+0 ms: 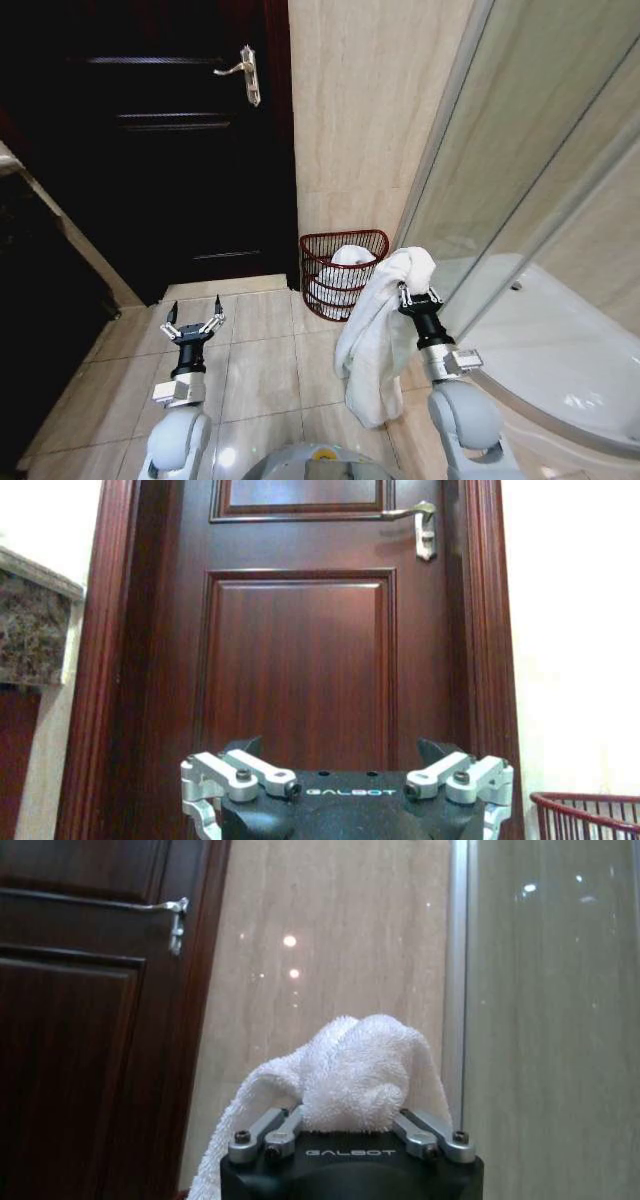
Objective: Discard the used towel into the hamper.
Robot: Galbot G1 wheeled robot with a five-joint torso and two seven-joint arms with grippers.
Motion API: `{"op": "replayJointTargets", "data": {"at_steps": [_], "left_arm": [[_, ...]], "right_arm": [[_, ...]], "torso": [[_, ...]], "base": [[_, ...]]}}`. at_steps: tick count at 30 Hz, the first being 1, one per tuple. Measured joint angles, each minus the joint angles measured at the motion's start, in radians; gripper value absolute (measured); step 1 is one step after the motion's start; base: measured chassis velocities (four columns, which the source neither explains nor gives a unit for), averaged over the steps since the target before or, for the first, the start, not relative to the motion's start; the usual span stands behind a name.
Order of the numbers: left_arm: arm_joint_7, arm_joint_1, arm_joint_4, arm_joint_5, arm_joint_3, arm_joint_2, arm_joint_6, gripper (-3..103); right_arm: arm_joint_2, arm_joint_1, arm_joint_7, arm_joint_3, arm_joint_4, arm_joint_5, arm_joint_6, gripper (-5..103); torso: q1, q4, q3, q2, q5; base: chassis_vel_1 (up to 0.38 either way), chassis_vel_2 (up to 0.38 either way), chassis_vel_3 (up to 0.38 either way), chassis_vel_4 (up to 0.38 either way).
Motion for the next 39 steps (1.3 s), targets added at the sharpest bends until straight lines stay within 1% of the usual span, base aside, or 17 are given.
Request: {"op": "replayJointTargets", "data": {"at_steps": [4, 7, 9, 12, 13, 15, 16, 18, 19, 22, 23, 25, 26, 30, 31, 35, 39], "left_arm": [[0.000, 0.006, -0.010, 0.005, 0.001, -0.016, 0.007, 100], [0.000, 0.015, -0.025, 0.013, 0.001, -0.038, 0.018, 100], [0.000, 0.016, -0.026, 0.015, 0.001, -0.042, 0.018, 100], [0.000, 0.008, -0.021, 0.024, 0.002, -0.070, 0.018, 100], [0.000, 0.008, -0.021, 0.024, 0.002, -0.070, 0.018, 100], [0.000, -0.003, -0.004, 0.039, 0.003, -0.090, 0.016, 100], [0.000, -0.003, -0.004, 0.039, 0.003, -0.090, 0.016, 100], [0.000, -0.004, -0.009, 0.055, 0.002, -0.114, 0.030, 100], [0.000, -0.004, -0.009, 0.055, 0.002, -0.114, 0.030, 100], [-0.008, -0.002, -0.017, 0.066, 0.002, -0.122, 0.039, 100], [-0.008, -0.002, -0.017, 0.066, 0.002, -0.122, 0.039, 100], [-0.019, 0.004, -0.016, 0.080, 0.005, -0.122, 0.027, 100], [-0.019, 0.004, -0.016, 0.080, 0.005, -0.122, 0.027, 100], [-0.023, 0.020, -0.030, 0.098, 0.011, -0.121, 0.012, 100], [-0.023, 0.020, -0.030, 0.098, 0.011, -0.121, 0.012, 100], [-0.017, 0.023, -0.049, 0.108, 0.008, -0.121, 0.001, 100], [-0.013, 0.025, -0.053, 0.110, 0.007, -0.121, -0.021, 100]], "right_arm": [[-0.032, 0.048, 0.042, -0.012, 0.000, 0.043, -0.035, 20], [-0.089, 0.131, 0.088, -0.024, 0.022, 0.129, -0.111, 20], [-0.103, 0.154, 0.099, -0.027, 0.028, 0.153, -0.127, 20], [-0.175, 0.297, 0.154, -0.038, 0.044, 0.293, -0.213, 20], [-0.175, 0.297, 0.154, -0.038, 0.044, 0.293, -0.213, 20], [-0.209, 0.404, 0.186, -0.044, 0.041, 0.376, -0.256, 20], [-0.209, 0.404, 0.186, -0.044, 0.041, 0.376, -0.256, 20], [-0.259, 0.514, 0.233, -0.045, 0.055, 0.486, -0.321, 20], [-0.259, 0.514, 0.233, -0.045, 0.055, 0.486, -0.321, 20], [-0.326, 0.611, 0.296, -0.038, 0.095, 0.616, -0.373, 20], [-0.326, 0.611, 0.296, -0.038, 0.095, 0.616, -0.373, 20], [-0.391, 0.692, 0.334, -0.019, 0.112, 0.695, -0.394, 20], [-0.391, 0.692, 0.334, -0.019, 0.112, 0.695, -0.394, 20], [-0.520, 0.832, 0.419, 0.017, 0.128, 0.871, -0.433, 20], [-0.520, 0.832, 0.419, 0.017, 0.128, 0.871, -0.433, 20], [-0.591, 0.906, 0.434, 0.025, 0.128, 0.943, -0.441, 20], [-0.617, 0.949, 0.436, 0.005, 0.118, 0.963, -0.445, 20]], "torso": [[0.000, 0.0001, 0.000, 0.000, 0.0000], [0.000, 0.0003, 0.000, 0.000, 0.0001], [0.000, 0.0002, 0.000, 0.000, 0.0001], [0.000, 0.0002, 0.000, 0.000, 0.0002], [0.000, 0.0002, 0.000, 0.000, 0.0002], [0.000, 0.0004, 0.000, 0.000, -0.0002], [0.000, 0.0004, 0.000, 0.000, -0.0002], [0.000, 0.0004, 0.000, 0.000, 0.0001], [0.000, 0.0004, 0.000, 0.000, 0.0001], [0.000, 0.0002, 0.000, 0.000, 0.0001], [0.000, 0.0002, 0.000, 0.000, 0.0001], [0.000, 0.0001, 0.000, 0.000, 0.0001], [0.000, 0.0001, 0.000, 0.000, 0.0001], [0.000, 0.0002, 0.000, 0.000, -0.0001], [0.000, 0.0002, 0.000, 0.000, -0.0001], [0.000, 0.0000, 0.000, 0.000, 0.0001], [0.001, 0.0002, 0.004, 0.007, 0.0000]], "base": [[0.000, 0.000, 0.000, 0.000], [0.000, 0.000, 0.000, 0.000], [0.000, 0.000, 0.000, 0.000], [0.000, 0.000, 0.000, 0.000], [0.000, 0.000, 0.000, 0.000], [0.000, 0.000, 0.000, 0.000], [0.000, 0.000, 0.000, 0.000], [0.000, 0.000, 0.000, 0.000], [0.000, 0.000, 0.000, 0.000], [0.000, 0.000, 0.000, 0.000], [0.000, 0.000, 0.000, 0.000], [0.000, 0.000, 0.000, 0.000], [0.000, 0.000, 0.000, 0.000], [0.000, 0.000, 0.000, 0.000], [0.000, 0.000, 0.000, 0.000], [0.000, 0.000, 0.000, 0.000], [0.000, 0.000, 0.000, 0.000]]}}
